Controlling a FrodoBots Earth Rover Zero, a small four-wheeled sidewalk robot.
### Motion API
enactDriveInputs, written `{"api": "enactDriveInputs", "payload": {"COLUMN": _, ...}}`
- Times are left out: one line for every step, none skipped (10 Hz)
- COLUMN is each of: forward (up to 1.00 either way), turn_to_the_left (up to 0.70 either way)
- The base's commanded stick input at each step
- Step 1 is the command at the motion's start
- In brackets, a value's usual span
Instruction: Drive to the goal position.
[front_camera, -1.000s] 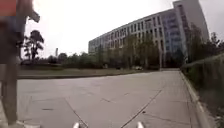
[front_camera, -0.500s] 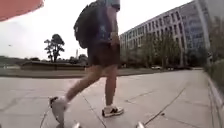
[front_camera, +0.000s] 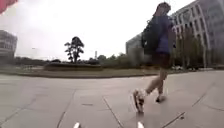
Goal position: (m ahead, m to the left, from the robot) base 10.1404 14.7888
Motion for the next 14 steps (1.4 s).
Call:
{"api": "enactDriveInputs", "payload": {"forward": 0.00, "turn_to_the_left": 0.85}}
{"api": "enactDriveInputs", "payload": {"forward": 0.00, "turn_to_the_left": 0.85}}
{"api": "enactDriveInputs", "payload": {"forward": 0.00, "turn_to_the_left": 0.85}}
{"api": "enactDriveInputs", "payload": {"forward": 0.00, "turn_to_the_left": 0.85}}
{"api": "enactDriveInputs", "payload": {"forward": 0.00, "turn_to_the_left": 0.85}}
{"api": "enactDriveInputs", "payload": {"forward": 0.00, "turn_to_the_left": 0.85}}
{"api": "enactDriveInputs", "payload": {"forward": 0.00, "turn_to_the_left": 0.85}}
{"api": "enactDriveInputs", "payload": {"forward": 0.00, "turn_to_the_left": 0.85}}
{"api": "enactDriveInputs", "payload": {"forward": 0.00, "turn_to_the_left": 0.85}}
{"api": "enactDriveInputs", "payload": {"forward": 0.00, "turn_to_the_left": 0.85}}
{"api": "enactDriveInputs", "payload": {"forward": 0.00, "turn_to_the_left": 0.85}}
{"api": "enactDriveInputs", "payload": {"forward": 0.00, "turn_to_the_left": 0.85}}
{"api": "enactDriveInputs", "payload": {"forward": 0.00, "turn_to_the_left": 0.85}}
{"api": "enactDriveInputs", "payload": {"forward": 0.00, "turn_to_the_left": 0.85}}
